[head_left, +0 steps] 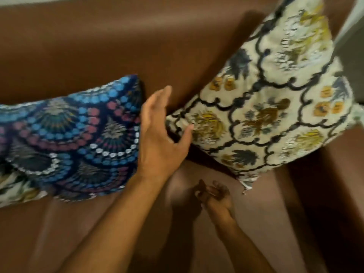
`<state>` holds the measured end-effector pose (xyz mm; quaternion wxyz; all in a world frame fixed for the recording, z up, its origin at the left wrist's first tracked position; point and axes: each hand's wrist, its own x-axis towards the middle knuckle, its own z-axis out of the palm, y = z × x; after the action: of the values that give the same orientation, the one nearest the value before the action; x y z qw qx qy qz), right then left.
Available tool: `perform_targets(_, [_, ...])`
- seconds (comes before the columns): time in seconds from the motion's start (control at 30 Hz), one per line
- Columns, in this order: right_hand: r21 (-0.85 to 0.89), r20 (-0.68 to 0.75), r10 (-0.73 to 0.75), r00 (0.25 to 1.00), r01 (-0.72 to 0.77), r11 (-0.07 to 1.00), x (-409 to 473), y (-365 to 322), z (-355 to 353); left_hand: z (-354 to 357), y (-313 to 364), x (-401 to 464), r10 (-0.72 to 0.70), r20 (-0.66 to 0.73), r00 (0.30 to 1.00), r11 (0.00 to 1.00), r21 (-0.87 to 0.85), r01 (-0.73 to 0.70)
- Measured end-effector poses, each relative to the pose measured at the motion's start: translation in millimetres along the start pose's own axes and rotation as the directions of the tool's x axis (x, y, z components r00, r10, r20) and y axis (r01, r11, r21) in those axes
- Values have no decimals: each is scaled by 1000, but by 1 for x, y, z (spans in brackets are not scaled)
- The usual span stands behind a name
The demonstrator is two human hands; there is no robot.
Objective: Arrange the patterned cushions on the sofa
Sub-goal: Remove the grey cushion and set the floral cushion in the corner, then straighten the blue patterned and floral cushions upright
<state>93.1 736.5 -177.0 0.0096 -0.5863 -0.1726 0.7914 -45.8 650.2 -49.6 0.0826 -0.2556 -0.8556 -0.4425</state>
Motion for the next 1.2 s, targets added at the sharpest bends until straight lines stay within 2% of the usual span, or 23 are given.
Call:
perform_targets(0.03, [-79,94,-33,995,40,996,-5,14,15,-27,-20,-13,-85,-31,996,996,24,86])
perform_targets(0.13, [-391,214,-122,969,199,899,-3,51,53,-115,-82,-40,-213,-123,969,953,194,234])
perform_targets(0.17, [-469,303,-180,936,311,826,2,60,69,-143,-102,-40,-233,-161,959,929,253,268])
perform_targets(0.2, [-580,402,-236,884,446,682,12,69,81,-171,-124,-36,-270,-204,941,907,275,320])
perform_targets(0.23, [-650,446,-257,857,508,564,16,73,95,-195,-145,-27,-338,-241,910,884,249,394])
perform_targets(0.3, [-701,536,-242,809,586,407,19,72,117,-228,-177,-6,-547,-237,803,824,12,566])
perform_targets(0.33, [-691,582,-231,780,624,366,24,73,125,-239,-189,4,-623,-185,760,782,-131,609])
perform_targets(0.37, [-683,606,-215,766,639,354,27,74,131,-245,-197,13,-651,-115,750,752,-224,619])
perform_targets(0.4, [-670,618,-196,762,640,375,27,78,136,-248,-201,20,-638,-47,769,752,-256,608])
perform_targets(0.47, [-628,605,-242,758,642,439,25,92,138,-251,-196,33,-529,51,847,821,-224,526])
perform_targets(0.53, [-595,553,-311,773,628,503,13,122,138,-261,-183,51,-369,74,926,904,-201,376])
perform_targets(0.6, [-623,441,-348,827,562,544,2,158,137,-271,-162,74,-210,64,976,969,-119,216])
perform_targets(0.67, [-572,394,-330,858,510,642,-4,188,138,-269,-144,94,-92,101,991,996,-9,93])
perform_targets(0.73, [-488,373,-311,874,469,736,-4,205,150,-260,-137,109,-50,171,984,998,42,43])
perform_targets(0.8, [-430,319,-274,907,396,811,2,207,163,-242,-138,117,-65,248,967,995,87,45])
perform_targets(0.9, [-409,287,-199,937,308,859,17,208,174,-220,-150,119,-106,324,940,979,198,43])
perform_targets(0.97, [-404,266,-186,946,284,869,24,209,177,-214,-154,117,-96,273,957,973,229,32])
perform_targets(1.0, [-425,247,-195,949,287,859,23,211,179,-213,-156,114,-65,204,977,969,247,13])
perform_targets(1.07, [-550,183,-270,945,326,769,17,213,183,-212,-156,102,44,14,999,942,332,-46])
perform_targets(1.13, [-642,112,-351,930,337,688,6,216,186,-206,-153,85,178,-107,978,913,390,-124])
perform_targets(1.2, [-637,44,-308,950,264,724,-3,220,188,-200,-153,68,260,-113,959,898,394,-197])
